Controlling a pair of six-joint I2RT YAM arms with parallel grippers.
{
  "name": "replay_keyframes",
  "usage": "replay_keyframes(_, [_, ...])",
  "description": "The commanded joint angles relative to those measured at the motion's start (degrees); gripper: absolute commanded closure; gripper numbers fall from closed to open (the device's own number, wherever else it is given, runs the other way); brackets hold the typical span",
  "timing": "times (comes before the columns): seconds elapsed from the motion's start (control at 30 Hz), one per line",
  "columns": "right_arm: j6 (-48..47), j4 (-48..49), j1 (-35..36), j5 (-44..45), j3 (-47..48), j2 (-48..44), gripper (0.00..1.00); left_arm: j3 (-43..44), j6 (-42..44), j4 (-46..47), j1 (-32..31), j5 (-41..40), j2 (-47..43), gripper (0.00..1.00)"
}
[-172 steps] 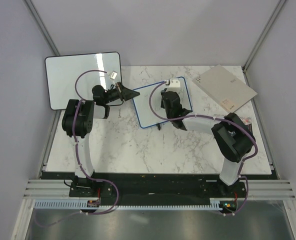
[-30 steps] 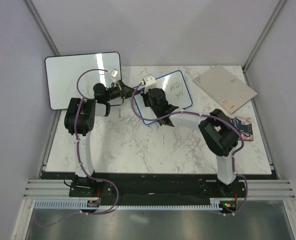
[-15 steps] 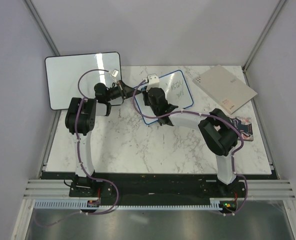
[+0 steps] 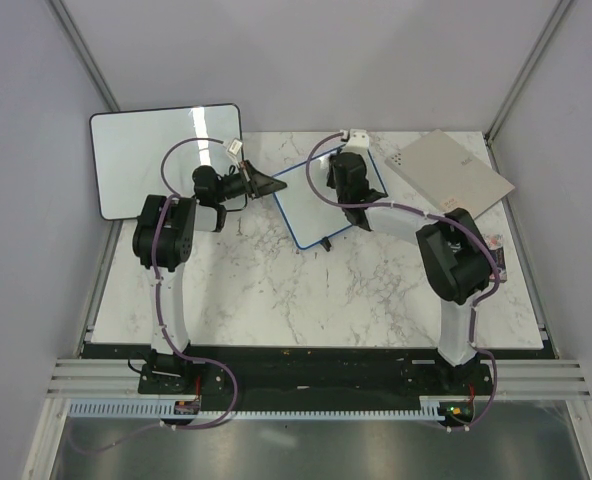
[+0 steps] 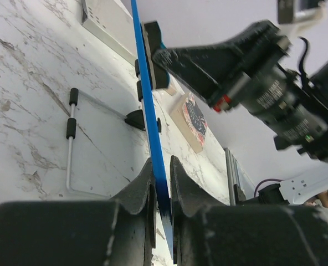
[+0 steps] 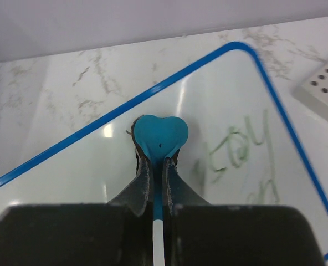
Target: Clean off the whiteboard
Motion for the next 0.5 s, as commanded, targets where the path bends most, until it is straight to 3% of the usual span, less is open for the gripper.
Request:
replay_keyframes(0.0, [2.9, -14.5, -9.4, 7.1, -4.2, 4.7, 1.0, 0.4, -1.9, 22.8, -4.9, 16.6, -3.9, 0.98])
replay_keyframes(0.2, [6.3, -16.2, -10.4, 2.9, -4.9, 4.1, 1.0, 0.3, -3.5, 24.6, -4.8, 16.3, -4.2, 0.98])
replay_keyframes(0.47, [3.3, -11.5, -2.4, -0.5, -10.0, 0.9, 1.0, 0.1, -3.9, 24.8, -4.8, 16.8, -4.6, 0.98])
